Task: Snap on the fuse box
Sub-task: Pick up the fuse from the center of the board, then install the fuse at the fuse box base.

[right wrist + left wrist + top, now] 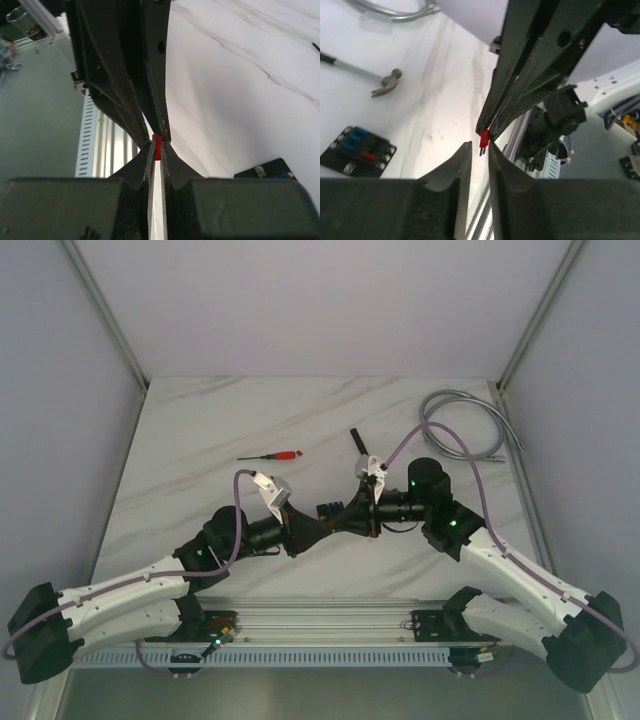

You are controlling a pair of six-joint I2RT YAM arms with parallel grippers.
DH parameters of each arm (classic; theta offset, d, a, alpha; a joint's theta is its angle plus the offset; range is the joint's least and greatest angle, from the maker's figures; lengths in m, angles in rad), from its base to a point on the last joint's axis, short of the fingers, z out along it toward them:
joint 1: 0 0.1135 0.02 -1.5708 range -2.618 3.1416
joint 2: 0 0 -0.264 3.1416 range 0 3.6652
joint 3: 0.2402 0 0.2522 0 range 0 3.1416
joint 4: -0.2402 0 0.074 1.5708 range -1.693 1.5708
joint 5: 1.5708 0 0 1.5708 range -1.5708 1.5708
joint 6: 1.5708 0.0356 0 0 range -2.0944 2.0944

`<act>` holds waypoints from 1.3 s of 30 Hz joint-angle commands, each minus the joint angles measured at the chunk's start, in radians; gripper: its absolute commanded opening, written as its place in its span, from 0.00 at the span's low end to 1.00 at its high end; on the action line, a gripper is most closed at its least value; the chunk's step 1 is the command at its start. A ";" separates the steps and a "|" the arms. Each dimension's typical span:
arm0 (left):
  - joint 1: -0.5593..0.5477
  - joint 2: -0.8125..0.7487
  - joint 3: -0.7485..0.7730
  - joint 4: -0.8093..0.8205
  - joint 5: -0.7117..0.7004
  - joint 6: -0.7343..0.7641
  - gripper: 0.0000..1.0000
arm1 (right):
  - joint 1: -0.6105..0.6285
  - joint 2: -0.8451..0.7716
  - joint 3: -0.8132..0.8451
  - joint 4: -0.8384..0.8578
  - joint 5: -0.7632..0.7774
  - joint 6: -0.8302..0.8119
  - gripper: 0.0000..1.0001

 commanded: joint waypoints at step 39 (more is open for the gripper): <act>0.264 0.103 0.058 -0.583 -0.961 -0.139 1.00 | 0.334 0.527 0.227 -0.281 1.421 0.408 0.00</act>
